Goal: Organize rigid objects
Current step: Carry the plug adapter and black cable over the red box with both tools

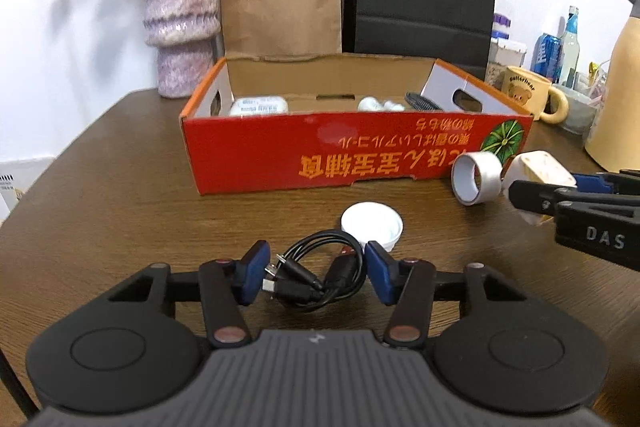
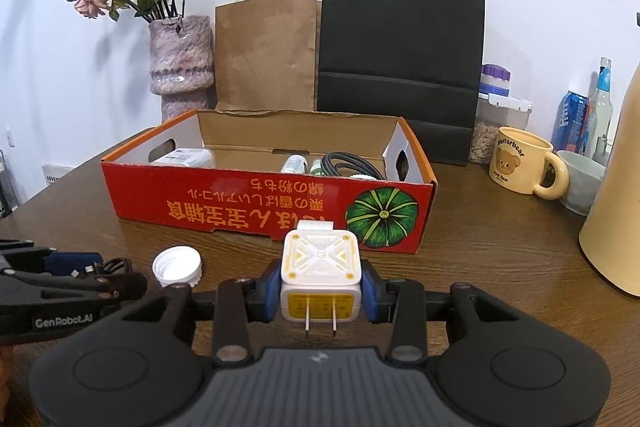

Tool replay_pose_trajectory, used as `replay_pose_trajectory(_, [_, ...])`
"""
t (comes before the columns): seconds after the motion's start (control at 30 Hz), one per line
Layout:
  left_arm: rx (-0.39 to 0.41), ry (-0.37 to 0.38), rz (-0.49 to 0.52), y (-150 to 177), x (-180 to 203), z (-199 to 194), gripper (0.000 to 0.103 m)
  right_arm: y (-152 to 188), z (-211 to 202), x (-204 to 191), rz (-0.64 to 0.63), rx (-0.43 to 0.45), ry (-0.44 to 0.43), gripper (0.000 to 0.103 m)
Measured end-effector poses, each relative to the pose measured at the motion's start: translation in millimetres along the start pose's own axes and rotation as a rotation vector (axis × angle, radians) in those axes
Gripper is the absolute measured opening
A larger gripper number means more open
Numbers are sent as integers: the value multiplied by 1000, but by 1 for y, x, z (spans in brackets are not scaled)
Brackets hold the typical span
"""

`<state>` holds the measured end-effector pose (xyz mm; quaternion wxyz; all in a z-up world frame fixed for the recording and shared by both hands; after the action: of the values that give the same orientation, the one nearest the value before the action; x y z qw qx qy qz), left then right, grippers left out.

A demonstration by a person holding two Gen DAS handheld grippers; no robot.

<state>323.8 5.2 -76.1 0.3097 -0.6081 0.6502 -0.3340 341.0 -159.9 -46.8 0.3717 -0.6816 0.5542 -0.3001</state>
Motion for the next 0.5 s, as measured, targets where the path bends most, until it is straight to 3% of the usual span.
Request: replay_pose_trajectory(0.5, [122, -55, -22, -42, 10, -26, 53, -19, -7, -1, 14, 81, -24, 38])
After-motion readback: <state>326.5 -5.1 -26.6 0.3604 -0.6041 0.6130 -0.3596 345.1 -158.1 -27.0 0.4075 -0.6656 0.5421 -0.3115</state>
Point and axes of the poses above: each gripper's, at about its wrist camera, not at the fingertips, and z roughly the way its jaws point, x to its right, y to its underside, the point moved 10 cm from there along z, roughly the way its jaws point
